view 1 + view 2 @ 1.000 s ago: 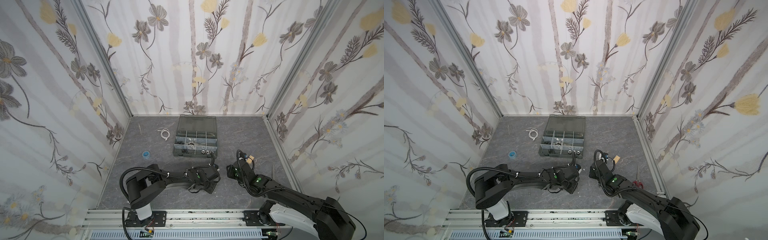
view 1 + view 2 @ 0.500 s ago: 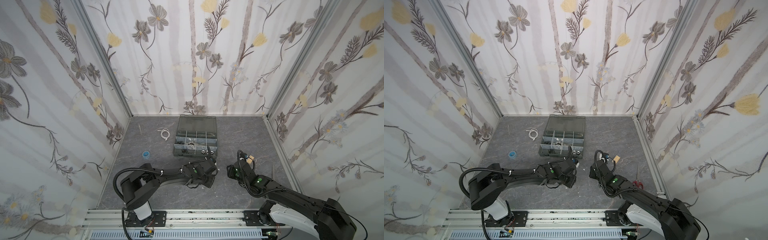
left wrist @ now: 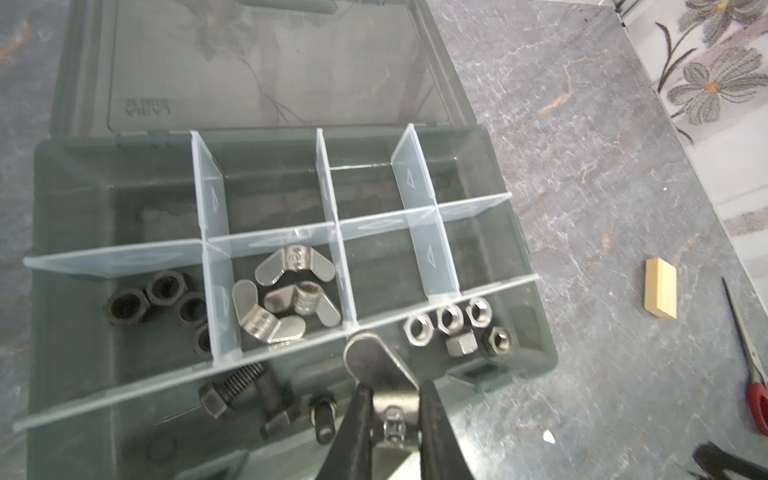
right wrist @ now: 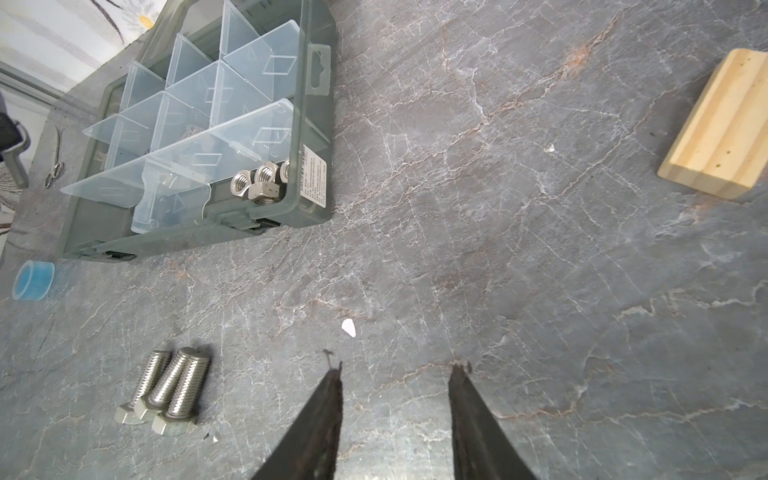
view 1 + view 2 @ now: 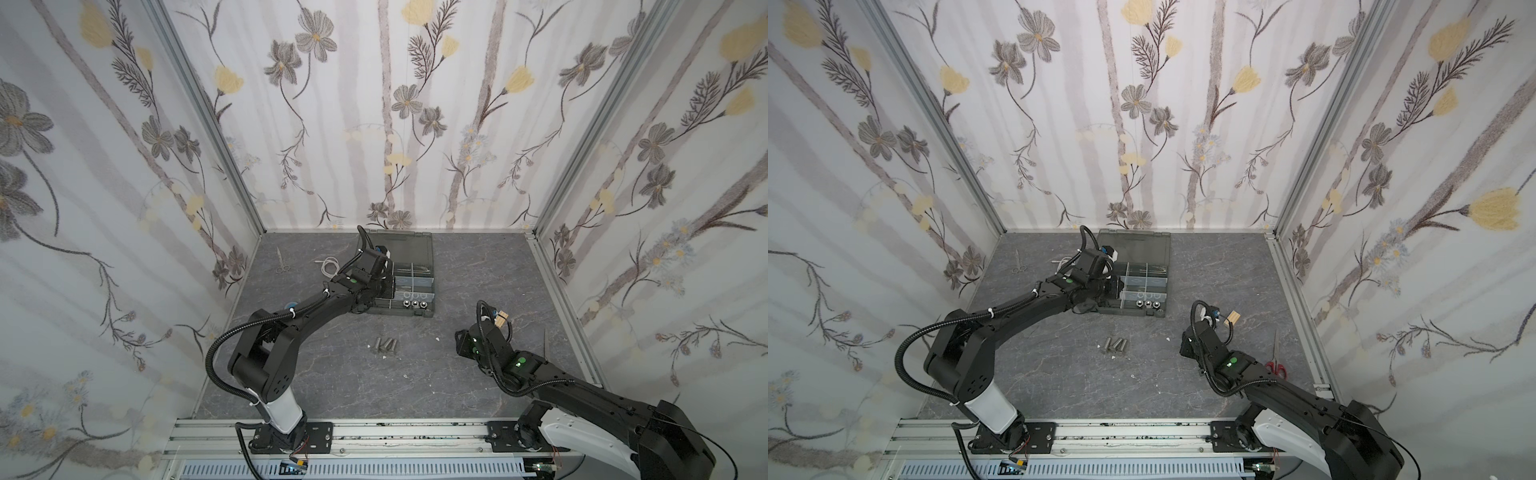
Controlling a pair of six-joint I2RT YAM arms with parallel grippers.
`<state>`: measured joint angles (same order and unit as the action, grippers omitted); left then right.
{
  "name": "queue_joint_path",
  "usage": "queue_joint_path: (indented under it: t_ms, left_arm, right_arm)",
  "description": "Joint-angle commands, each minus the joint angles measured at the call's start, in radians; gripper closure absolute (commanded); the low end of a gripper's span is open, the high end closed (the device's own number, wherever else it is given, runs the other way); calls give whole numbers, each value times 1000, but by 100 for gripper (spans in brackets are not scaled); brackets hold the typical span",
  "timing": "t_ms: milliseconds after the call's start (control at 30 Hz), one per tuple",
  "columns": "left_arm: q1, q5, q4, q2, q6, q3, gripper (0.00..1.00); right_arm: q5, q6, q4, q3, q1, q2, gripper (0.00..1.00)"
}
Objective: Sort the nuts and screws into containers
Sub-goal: 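Carry the wing nut with the left gripper over the box, then open the left gripper to drop the wing nut into the compartment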
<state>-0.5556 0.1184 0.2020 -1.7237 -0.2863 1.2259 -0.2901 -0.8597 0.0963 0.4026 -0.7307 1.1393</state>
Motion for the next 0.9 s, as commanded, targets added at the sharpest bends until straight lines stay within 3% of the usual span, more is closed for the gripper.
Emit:
queue_joint_path:
  t_ms: [0, 400, 700, 867]
  left_arm:
    - [36, 28, 0, -53, 40, 47, 83]
    - [108, 87, 3, -209, 64, 166, 82]
    - [108, 73, 4, -192, 47, 140, 54]
    - [108, 69, 2, -92, 12, 75, 51]
  right_arm:
    - [-29, -28, 0, -6, 0, -16, 57]
    - [-83, -89, 82, -58, 2, -157, 57]
    - [-110, -102, 99, -102, 3, -262, 56]
    - [-113, -70, 71, -95, 11, -243, 55]
